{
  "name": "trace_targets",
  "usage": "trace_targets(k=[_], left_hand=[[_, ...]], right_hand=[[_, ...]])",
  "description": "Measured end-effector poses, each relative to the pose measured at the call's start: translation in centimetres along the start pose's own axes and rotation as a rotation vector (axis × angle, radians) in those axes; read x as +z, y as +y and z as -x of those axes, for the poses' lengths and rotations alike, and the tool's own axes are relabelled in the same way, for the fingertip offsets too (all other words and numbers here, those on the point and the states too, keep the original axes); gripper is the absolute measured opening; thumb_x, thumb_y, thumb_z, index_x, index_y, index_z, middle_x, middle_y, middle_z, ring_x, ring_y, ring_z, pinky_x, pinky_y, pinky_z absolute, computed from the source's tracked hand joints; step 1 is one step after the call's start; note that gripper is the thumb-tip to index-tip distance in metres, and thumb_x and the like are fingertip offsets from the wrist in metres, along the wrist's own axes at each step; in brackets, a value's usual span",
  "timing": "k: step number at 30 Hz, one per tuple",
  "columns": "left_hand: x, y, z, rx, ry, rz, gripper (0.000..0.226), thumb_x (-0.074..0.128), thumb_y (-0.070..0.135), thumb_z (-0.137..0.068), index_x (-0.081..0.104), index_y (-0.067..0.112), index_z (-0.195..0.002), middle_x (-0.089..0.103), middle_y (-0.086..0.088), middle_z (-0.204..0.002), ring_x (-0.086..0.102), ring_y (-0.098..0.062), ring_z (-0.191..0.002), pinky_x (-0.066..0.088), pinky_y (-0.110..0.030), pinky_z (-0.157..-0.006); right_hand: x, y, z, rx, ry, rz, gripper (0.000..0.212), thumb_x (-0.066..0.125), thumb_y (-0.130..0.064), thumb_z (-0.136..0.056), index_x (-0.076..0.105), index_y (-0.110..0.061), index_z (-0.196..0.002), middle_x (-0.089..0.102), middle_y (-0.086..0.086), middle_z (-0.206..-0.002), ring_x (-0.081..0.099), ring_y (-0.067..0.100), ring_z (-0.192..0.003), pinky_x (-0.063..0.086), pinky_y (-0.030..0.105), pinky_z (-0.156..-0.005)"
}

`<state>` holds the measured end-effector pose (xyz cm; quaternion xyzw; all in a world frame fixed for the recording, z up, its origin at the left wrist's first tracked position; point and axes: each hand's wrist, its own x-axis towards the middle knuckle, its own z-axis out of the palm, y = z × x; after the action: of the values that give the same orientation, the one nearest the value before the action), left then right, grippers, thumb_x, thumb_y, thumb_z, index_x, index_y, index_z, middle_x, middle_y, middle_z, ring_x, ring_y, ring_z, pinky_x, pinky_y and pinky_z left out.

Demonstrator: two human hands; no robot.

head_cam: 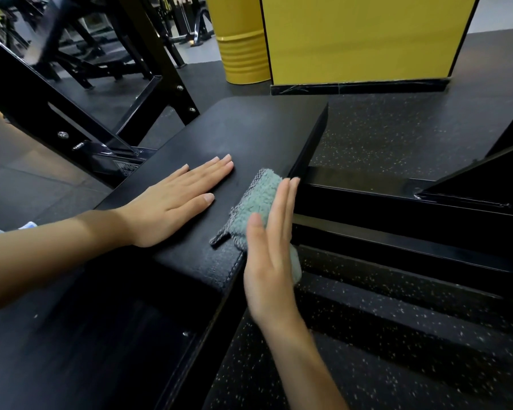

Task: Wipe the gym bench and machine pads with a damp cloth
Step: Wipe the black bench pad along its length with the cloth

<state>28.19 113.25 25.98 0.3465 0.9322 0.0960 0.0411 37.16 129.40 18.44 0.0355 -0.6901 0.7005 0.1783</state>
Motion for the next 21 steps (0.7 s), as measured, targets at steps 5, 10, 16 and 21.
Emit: trace_targets(k=[5,10,16,21], left_hand=[[-0.1,0.0,-0.6,0.008,-0.001,-0.001,0.059,0.014,0.053,-0.097,0.004,0.039,-0.153,0.001,0.028,-0.162,-0.003,0.008,-0.148,-0.007,-0.017,-0.120],[-0.1,-0.1,-0.8,-0.003,-0.009,-0.008,0.058,0.013,0.054,-0.097,0.003,0.040,-0.153,-0.001,0.029,-0.161,-0.003,0.008,-0.148,-0.008,-0.016,-0.119],[0.0,0.0,-1.2,-0.030,0.007,0.000,0.060,0.013,0.054,-0.097,0.005,0.039,-0.154,0.000,0.030,-0.161,-0.002,0.009,-0.147,-0.008,-0.017,-0.119],[0.2,0.0,-1.7,-0.067,0.018,0.010,0.061,0.012,0.057,-0.095,0.005,0.041,-0.154,0.001,0.029,-0.161,-0.003,0.011,-0.146,-0.007,-0.018,-0.119]], right_hand=[[0.2,-1.0,1.7,-0.017,-0.052,0.145,0.069,0.013,-0.056,-0.093,-0.017,-0.033,-0.150,-0.029,-0.024,-0.156,-0.023,-0.008,-0.143,-0.014,0.022,-0.118],[-0.8,-0.6,-2.0,-0.037,-0.069,0.267,0.079,0.010,-0.059,-0.091,-0.009,-0.019,-0.156,-0.027,-0.012,-0.160,-0.025,-0.005,-0.143,-0.017,0.022,-0.118],[-2.4,0.4,-6.9,-0.016,-0.105,0.298,0.074,0.018,-0.050,-0.096,-0.007,-0.016,-0.157,-0.024,-0.008,-0.162,-0.025,-0.003,-0.144,-0.014,0.025,-0.119],[-2.8,0.6,-7.8,-0.028,-0.118,0.237,0.073,0.022,-0.047,-0.098,-0.007,-0.016,-0.156,-0.023,-0.009,-0.161,-0.023,-0.004,-0.144,-0.014,0.013,-0.113]])
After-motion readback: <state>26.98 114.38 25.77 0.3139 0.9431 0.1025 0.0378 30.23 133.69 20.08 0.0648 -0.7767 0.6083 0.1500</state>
